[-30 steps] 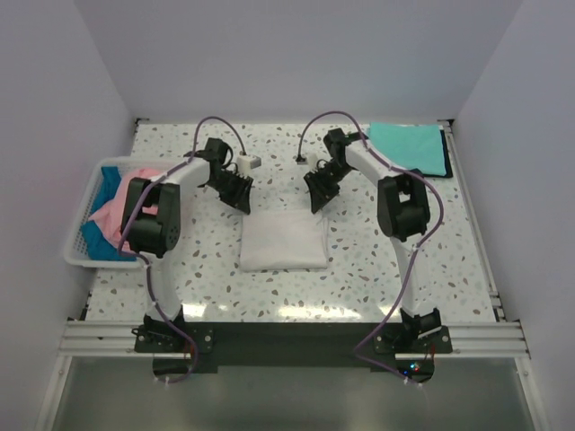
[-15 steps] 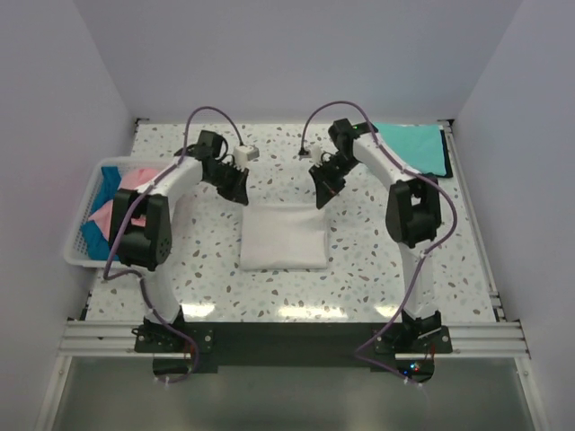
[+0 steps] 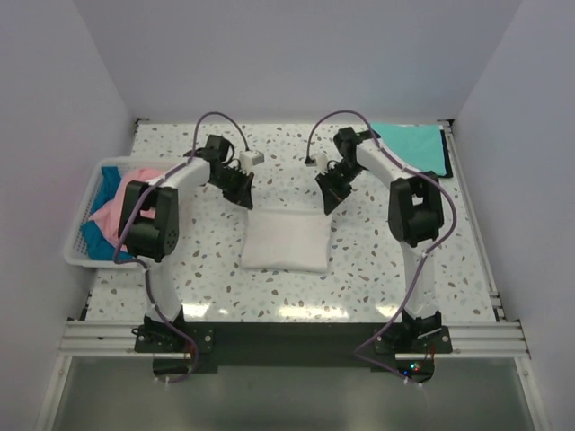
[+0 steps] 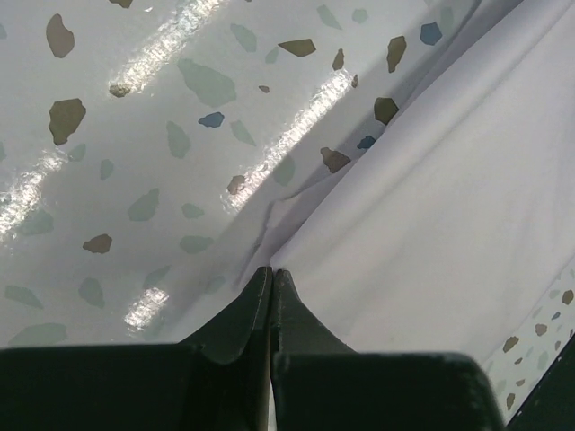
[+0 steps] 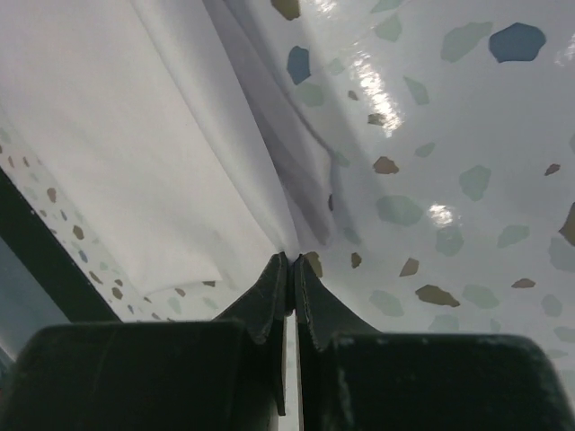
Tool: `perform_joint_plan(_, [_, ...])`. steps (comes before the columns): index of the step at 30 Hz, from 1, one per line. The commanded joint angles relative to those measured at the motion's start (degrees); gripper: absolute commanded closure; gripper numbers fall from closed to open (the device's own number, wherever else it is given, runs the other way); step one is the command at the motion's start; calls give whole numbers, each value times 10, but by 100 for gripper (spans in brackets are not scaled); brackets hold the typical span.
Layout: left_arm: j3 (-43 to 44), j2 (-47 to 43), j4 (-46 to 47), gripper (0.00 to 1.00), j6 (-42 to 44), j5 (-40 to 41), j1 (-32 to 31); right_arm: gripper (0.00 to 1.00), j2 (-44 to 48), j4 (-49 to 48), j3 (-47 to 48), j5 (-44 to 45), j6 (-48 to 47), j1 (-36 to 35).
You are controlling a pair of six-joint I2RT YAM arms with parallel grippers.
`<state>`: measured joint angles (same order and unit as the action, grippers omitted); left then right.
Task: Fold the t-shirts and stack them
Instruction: Fold the tshirt
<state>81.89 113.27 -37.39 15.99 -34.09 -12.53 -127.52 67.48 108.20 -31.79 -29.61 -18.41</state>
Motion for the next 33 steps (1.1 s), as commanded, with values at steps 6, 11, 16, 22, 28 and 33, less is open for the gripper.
perform_joint_plan(6, [30,51,49,100,-25,68,4,100,-41,-91,4,67,18,8])
perform_joint_plan(11, [46,74,57,100,-32,76,6,100,-66,-97,43,59,38,9])
perform_joint_plan(16, [21,45,72,100,-30,73,9,100,-16,-103,23,39,49,9])
perform_joint_plan(22, [12,-13,70,100,-30,62,12,99,34,-129,-5,0,85,7])
perform_joint_plan(28, [7,12,45,100,-5,94,14,90,-20,-104,22,-3,75,6])
perform_joint_plan(33, [-23,-2,64,64,-25,90,24,35,-10,-111,27,7,94,8])
